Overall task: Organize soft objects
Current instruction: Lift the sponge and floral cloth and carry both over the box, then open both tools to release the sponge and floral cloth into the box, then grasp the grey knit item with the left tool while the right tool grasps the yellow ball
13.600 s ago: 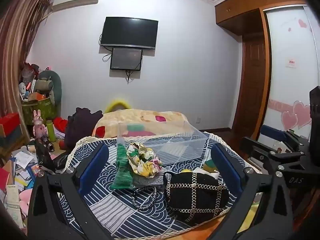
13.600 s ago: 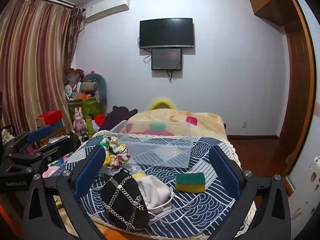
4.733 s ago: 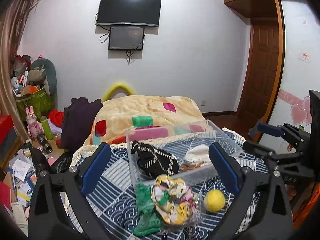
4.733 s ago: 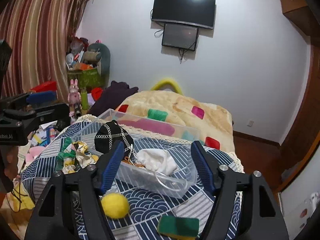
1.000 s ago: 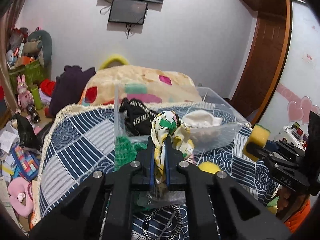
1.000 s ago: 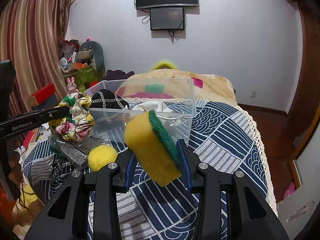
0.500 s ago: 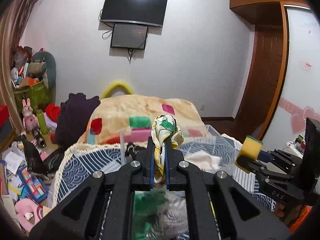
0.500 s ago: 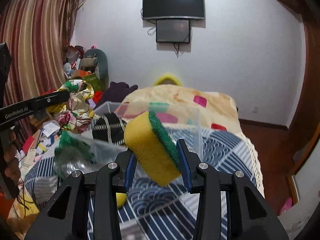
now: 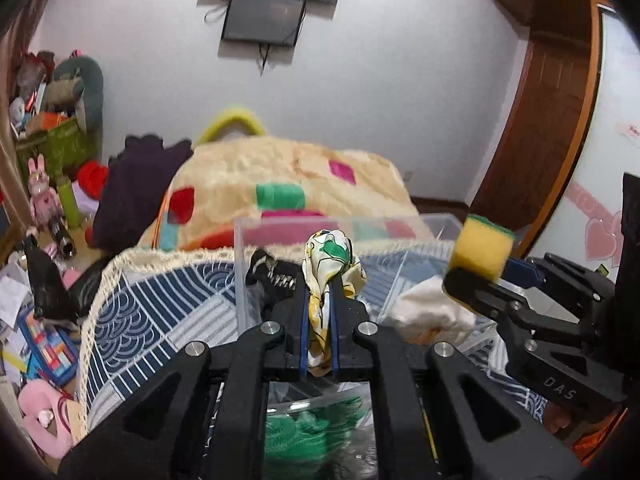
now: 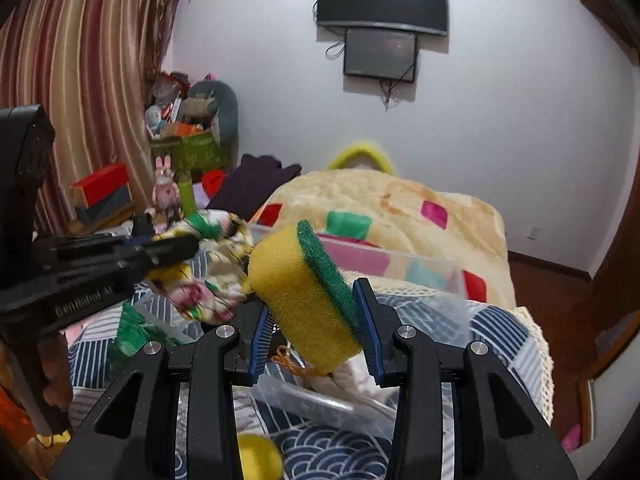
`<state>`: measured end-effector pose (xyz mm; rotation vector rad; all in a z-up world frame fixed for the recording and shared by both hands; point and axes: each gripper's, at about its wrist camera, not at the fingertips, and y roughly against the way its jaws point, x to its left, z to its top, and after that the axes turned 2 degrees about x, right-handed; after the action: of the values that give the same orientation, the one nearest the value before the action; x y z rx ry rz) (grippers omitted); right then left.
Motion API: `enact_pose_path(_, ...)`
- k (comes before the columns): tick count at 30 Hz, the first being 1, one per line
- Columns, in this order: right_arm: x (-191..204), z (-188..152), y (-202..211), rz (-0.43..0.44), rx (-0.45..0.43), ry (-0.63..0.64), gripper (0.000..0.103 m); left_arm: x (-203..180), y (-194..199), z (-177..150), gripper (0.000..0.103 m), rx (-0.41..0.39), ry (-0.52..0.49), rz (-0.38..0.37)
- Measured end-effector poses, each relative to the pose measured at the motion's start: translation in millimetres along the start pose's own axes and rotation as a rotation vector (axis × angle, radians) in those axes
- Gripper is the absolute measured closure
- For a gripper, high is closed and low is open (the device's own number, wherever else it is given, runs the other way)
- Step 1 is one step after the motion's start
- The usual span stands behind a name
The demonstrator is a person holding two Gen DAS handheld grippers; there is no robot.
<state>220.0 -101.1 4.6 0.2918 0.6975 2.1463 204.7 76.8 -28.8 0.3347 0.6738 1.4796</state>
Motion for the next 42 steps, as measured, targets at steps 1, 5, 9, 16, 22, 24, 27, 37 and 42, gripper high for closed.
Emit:
enact_pose_path(1, 2, 0, -6, -0.003, 0.016, 0.007, 0.067, 2, -4, -1, 0.096, 0.016, 0.001, -0.001)
enact_pose_path(5, 6, -4, -31, -0.019, 0.091, 0.035, 0.067, 9, -15, -4, 0.096, 0.073, 0.010, -0.003)
enact_pose_path(9, 4, -7, -48, -0.023, 0.153, 0.039, 0.066, 15, -19, -6, 0.096, 0.096, 0.027, 0.001)
enact_pose_path(16, 6, -7, -48, -0.011, 0.180, 0.060, 0.061, 8, -13, -8, 0.088, 0.084, -0.024, 0.031)
enact_pose_path(22, 8, -6, -35, -0.014, 0.149, 0.070, 0.045, 0, 2, -11, 0.061, 0.047, -0.057, 0.055)
enact_pose_path(24, 9, -7, -26, -0.015, 0.132, 0.081, 0.045, -3, 10, -11, 0.058, 0.030, -0.076, 0.070)
enact_pose_path(27, 10, -8, -15, -0.022, 0.107, 0.088, 0.041, -8, 21, -12, 0.052, 0.007, -0.099, 0.081)
enact_pose_path(37, 4, -19, 31, -0.022, 0.012, 0.072, 0.038, -20, 61, -26, 0.034, -0.065, -0.122, 0.100)
enact_pose_path(42, 0, -32, 45, -0.013, -0.003, 0.037, 0.038, -22, 75, -38, 0.028, -0.072, -0.117, 0.096)
